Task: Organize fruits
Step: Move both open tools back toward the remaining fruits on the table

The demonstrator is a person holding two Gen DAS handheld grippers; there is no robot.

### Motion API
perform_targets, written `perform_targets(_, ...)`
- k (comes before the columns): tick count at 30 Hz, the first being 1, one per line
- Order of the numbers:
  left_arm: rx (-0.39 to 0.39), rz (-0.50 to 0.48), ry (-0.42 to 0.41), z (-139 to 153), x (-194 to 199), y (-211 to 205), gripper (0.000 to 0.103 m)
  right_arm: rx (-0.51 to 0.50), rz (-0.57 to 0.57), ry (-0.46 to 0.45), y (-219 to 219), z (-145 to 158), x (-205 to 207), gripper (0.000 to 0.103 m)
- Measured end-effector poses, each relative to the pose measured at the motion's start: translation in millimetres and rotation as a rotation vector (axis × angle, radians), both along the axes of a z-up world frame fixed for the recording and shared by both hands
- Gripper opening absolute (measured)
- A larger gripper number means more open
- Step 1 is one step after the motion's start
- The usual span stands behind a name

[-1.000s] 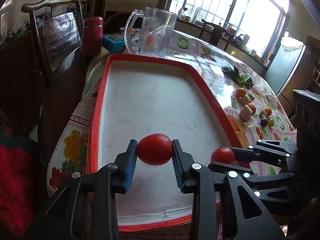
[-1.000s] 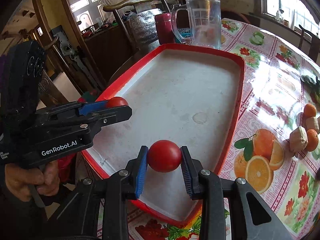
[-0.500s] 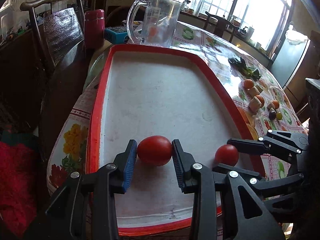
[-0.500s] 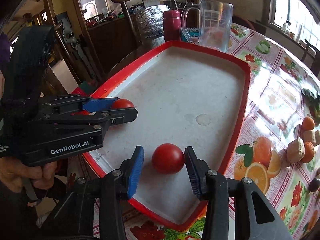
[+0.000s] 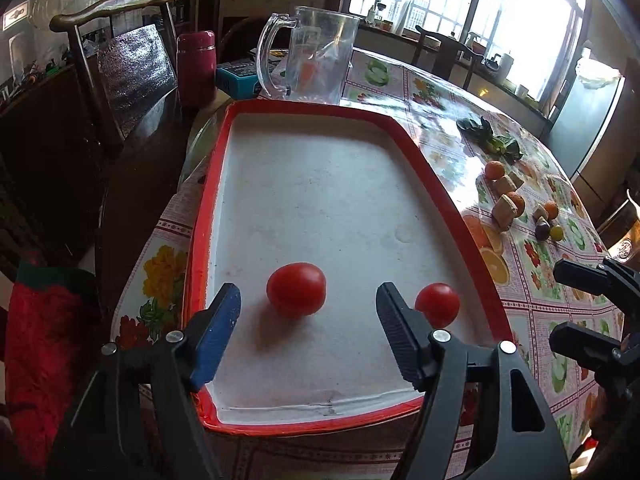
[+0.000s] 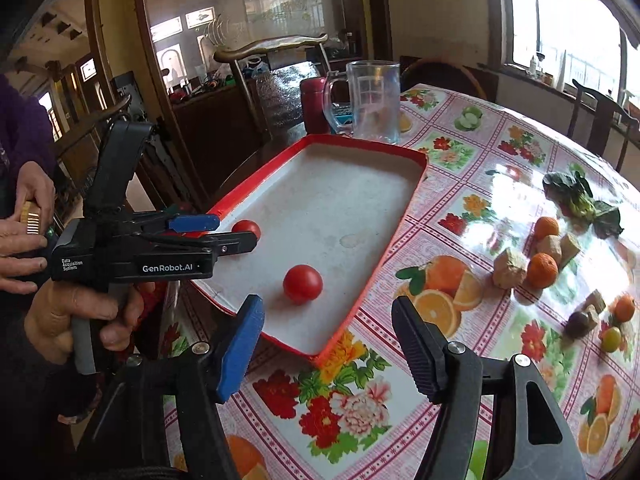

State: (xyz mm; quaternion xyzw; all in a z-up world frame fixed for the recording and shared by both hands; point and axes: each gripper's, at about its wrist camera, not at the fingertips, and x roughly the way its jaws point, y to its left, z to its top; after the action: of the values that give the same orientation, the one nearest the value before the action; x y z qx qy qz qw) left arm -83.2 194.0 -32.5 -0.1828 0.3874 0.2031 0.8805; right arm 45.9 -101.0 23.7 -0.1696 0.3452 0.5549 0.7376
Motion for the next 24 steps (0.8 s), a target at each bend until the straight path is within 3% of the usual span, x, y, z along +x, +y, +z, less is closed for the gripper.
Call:
perform_targets(4, 0.008, 0.0, -0.019, 11, -2, -7, 0.07, 0.025, -0.067, 0.033, -24, 1, 14, 0.069)
perform_targets(12, 0.076, -0.091, -0.036, 42, 7, -33, 0.075, 0.099, -0.187, 0.092, -86, 7, 42, 0.069)
perform_targets(18, 0.05, -0.093, -0.084, 55, 13, -47, 0.076, 0.15, -0.312, 0.129, -131, 6, 74, 0.069)
perform_targets(24, 0.04, -0.167, -0.084, 54, 36, -77, 0.076, 0.165, -0.421, 0.147, -171, 2, 99, 0.069)
